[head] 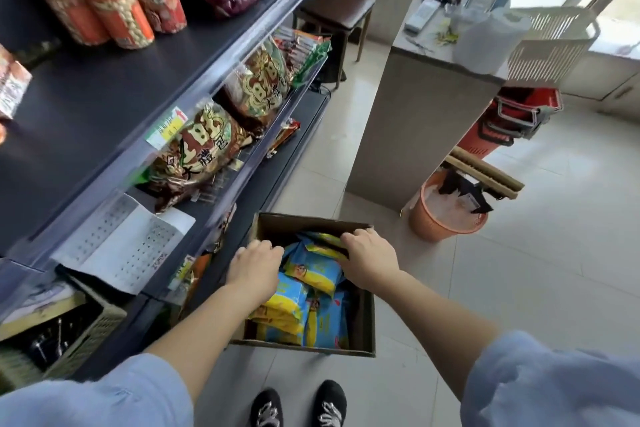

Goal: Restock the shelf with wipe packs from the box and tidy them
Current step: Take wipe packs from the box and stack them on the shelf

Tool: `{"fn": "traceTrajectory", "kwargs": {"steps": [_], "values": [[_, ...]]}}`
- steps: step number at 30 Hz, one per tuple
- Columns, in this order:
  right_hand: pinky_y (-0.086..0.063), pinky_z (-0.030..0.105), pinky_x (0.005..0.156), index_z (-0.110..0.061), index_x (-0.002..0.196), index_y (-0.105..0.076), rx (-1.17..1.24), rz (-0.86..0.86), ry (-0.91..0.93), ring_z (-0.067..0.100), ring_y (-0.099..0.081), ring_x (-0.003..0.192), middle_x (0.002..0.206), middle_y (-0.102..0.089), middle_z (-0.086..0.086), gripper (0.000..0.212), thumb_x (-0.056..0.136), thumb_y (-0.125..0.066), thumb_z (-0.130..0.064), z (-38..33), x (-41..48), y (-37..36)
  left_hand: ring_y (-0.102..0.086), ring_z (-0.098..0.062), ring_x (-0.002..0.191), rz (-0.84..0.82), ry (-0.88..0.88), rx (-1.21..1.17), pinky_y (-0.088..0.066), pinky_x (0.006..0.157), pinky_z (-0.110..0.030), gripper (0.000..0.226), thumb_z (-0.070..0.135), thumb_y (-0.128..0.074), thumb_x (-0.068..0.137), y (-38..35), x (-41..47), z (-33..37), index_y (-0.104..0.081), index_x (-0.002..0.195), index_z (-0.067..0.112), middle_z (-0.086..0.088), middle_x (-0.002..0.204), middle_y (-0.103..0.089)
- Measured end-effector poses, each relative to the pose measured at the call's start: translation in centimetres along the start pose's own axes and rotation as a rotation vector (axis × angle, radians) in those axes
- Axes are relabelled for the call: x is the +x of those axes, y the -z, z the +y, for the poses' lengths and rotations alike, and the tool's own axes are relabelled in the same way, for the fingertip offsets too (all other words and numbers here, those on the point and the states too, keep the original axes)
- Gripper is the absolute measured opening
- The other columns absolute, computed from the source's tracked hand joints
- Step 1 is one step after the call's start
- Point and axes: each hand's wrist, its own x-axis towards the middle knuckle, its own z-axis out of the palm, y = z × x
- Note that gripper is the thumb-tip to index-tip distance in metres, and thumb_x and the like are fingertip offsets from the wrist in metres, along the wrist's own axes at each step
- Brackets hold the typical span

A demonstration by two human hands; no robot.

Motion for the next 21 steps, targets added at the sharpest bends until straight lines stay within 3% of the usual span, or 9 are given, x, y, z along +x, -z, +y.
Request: {"fn": "traceTrajectory", "kwargs": {"steps": [10, 14, 18, 21], "values": [[-0.045, 0.038, 0.093, -0.014, 0.124, -0.054, 0.054, -0.172, -0.074, 0.028, -0.046, 0.118, 0.122, -0.055, 0.008, 0.039, 0.092, -0.057, -0.036, 1.4, 5.2, -8.9, -0.044, -0.025, 0.121, -0.207, -0.038, 0.125, -0.033, 0.102, -0.04, 0.035, 0.019, -0.056, 0.09, -8.2, 4.9, -0.6, -0.05, 0.124, 0.019, -0.003, 0.124, -0.052], [-0.047, 0.037, 0.087, -0.009, 0.113, -0.059, 0.071, -0.21, -0.214, 0.03, -0.05, 0.115, 0.117, -0.059, 0.011, 0.039, 0.092, -0.056, -0.042, 1.3, 7.1, -12.0, -0.041, -0.026, 0.124, -0.267, -0.106, 0.212, -0.028, 0.105, -0.042, 0.045, 0.02, -0.053, 0.09, -11.3, 7.0, -1.1, -0.045, 0.134, 0.019, -0.006, 0.13, -0.048], [-0.047, 0.036, 0.081, -0.006, 0.117, -0.053, 0.152, -0.25, -0.34, 0.03, -0.054, 0.111, 0.116, -0.058, 0.011, 0.061, 0.085, -0.061, -0.057, 1.3, 8.6, -14.1, -0.041, -0.027, 0.126, -0.317, -0.139, 0.286, -0.025, 0.106, -0.044, 0.053, 0.024, -0.053, 0.089, -13.0, 8.5, -1.5, -0.038, 0.139, 0.017, -0.007, 0.132, -0.047], [-0.048, 0.037, 0.078, -0.004, 0.133, -0.038, 0.349, -0.291, -0.454, 0.029, -0.057, 0.111, 0.122, -0.056, 0.011, 0.078, 0.08, -0.07, -0.051, 1.1, 9.3, -15.2, -0.042, -0.027, 0.126, -0.36, -0.159, 0.306, -0.024, 0.109, -0.045, 0.066, 0.04, -0.066, 0.082, -13.3, 9.1, -1.5, -0.04, 0.137, 0.015, -0.007, 0.132, -0.046]]}}
